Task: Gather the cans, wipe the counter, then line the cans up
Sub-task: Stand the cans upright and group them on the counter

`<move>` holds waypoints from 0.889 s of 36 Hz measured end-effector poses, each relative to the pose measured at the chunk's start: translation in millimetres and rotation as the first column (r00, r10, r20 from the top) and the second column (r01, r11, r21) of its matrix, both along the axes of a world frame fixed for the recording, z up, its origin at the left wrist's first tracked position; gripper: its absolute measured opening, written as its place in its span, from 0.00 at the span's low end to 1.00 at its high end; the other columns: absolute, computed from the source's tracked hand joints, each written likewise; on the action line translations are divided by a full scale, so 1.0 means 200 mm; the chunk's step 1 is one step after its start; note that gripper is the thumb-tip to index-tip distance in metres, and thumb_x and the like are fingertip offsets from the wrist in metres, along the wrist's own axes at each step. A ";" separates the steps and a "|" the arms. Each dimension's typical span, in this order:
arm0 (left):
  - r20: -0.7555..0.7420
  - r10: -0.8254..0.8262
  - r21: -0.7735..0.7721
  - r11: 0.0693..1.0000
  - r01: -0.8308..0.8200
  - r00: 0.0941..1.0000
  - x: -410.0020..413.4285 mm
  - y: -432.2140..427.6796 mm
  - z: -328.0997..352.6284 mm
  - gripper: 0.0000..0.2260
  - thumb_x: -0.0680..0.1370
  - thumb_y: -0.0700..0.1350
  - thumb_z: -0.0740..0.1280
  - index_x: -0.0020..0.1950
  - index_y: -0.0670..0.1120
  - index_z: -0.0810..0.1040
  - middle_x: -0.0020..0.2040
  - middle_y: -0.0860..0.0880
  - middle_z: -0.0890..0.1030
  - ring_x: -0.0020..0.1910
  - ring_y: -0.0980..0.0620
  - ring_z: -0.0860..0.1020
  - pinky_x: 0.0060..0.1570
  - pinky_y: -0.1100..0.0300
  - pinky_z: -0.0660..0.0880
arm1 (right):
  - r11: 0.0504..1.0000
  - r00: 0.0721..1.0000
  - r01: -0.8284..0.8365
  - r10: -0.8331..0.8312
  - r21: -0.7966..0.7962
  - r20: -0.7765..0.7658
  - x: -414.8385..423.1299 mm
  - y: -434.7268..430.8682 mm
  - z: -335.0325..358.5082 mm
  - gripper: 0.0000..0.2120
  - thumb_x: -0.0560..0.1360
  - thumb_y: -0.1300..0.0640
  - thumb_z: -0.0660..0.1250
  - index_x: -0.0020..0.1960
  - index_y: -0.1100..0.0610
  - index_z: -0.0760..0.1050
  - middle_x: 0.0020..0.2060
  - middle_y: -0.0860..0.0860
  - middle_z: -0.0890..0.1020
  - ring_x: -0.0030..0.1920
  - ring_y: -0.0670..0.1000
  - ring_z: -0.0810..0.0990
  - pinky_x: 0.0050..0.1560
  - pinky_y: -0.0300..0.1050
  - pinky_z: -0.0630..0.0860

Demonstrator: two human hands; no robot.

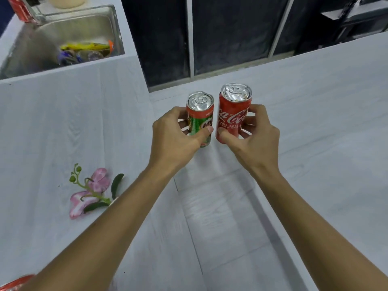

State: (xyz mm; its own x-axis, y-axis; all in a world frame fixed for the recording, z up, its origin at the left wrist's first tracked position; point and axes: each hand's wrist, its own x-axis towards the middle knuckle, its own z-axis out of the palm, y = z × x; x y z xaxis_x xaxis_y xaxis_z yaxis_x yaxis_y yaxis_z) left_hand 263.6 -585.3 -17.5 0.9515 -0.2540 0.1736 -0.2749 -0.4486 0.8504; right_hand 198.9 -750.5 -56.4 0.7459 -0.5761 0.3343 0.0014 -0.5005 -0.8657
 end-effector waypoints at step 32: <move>-0.015 -0.023 -0.004 1.000 0.023 1.000 0.07 -0.10 -0.11 0.28 0.69 0.55 0.81 0.65 0.49 0.78 0.61 0.54 0.82 0.56 0.59 0.80 0.50 0.70 0.78 | 0.999 0.998 -0.008 0.006 -0.034 -0.068 0.10 -0.11 -0.11 0.31 0.67 0.44 0.78 0.65 0.49 0.70 0.48 0.36 0.78 0.49 0.32 0.80 0.46 0.29 0.78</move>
State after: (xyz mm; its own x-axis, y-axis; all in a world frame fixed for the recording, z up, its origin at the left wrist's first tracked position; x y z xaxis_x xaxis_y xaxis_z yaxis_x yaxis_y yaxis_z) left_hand 278.5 -605.8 -39.7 0.9478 -0.2755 0.1607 -0.2728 -0.4393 0.8559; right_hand 218.8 -773.4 -78.5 0.7715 -0.5601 0.3020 -0.0534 -0.5300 -0.8463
